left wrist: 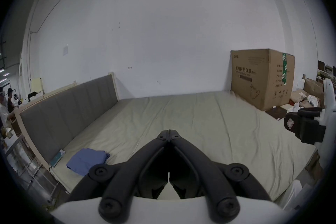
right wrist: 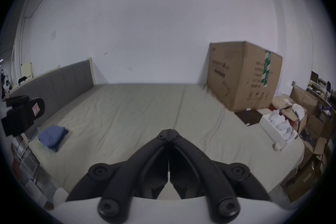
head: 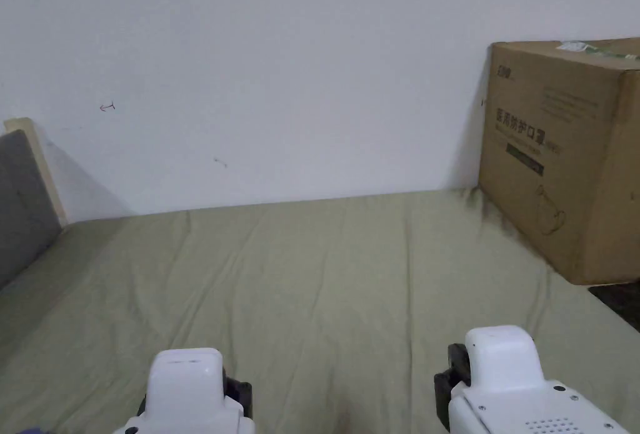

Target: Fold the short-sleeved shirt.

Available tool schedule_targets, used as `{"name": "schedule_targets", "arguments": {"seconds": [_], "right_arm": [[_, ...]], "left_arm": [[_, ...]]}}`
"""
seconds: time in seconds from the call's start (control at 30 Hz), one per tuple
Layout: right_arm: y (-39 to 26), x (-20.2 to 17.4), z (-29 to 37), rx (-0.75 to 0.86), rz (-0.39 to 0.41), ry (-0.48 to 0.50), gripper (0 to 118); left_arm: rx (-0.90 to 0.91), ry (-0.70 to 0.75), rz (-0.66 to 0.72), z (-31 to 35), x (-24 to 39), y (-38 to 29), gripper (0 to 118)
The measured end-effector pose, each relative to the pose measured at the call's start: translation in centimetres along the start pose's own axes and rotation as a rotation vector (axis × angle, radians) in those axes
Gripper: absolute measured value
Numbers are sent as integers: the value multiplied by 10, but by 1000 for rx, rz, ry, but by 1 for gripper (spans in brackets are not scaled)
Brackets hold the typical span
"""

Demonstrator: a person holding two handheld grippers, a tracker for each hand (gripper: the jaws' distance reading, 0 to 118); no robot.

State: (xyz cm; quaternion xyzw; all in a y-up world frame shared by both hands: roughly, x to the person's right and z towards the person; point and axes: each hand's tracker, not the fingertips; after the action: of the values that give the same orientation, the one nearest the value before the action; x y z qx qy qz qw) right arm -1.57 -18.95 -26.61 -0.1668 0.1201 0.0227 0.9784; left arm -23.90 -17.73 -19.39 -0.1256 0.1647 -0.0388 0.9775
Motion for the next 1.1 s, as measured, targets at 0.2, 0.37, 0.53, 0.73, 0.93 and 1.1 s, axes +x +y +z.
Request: {"name": "schedule_targets", "arguments": {"seconds": [0.2, 0.37, 0.53, 0.73, 0.93, 1.1], "right_arm": [[9, 0, 25, 202, -3, -89, 0], [14, 0, 23, 204, 20, -66, 0], [13, -1, 20, 190, 21, -50, 0], [15, 0, 18, 190, 16, -40, 0], [15, -2, 18, 193, 29, -36, 2], [15, 0, 16, 191, 8, -30, 95]], "left_arm": [[56, -16, 49, 13, 2, 15, 0], [75, -9, 70, 17, 7, 15, 0], [95, -8, 71, 19, 12, 15, 0], [98, 17, 64, 17, 12, 16, 0], [112, 43, 56, 16, 12, 18, 6], [101, 21, 60, 12, 10, 19, 115]]}}
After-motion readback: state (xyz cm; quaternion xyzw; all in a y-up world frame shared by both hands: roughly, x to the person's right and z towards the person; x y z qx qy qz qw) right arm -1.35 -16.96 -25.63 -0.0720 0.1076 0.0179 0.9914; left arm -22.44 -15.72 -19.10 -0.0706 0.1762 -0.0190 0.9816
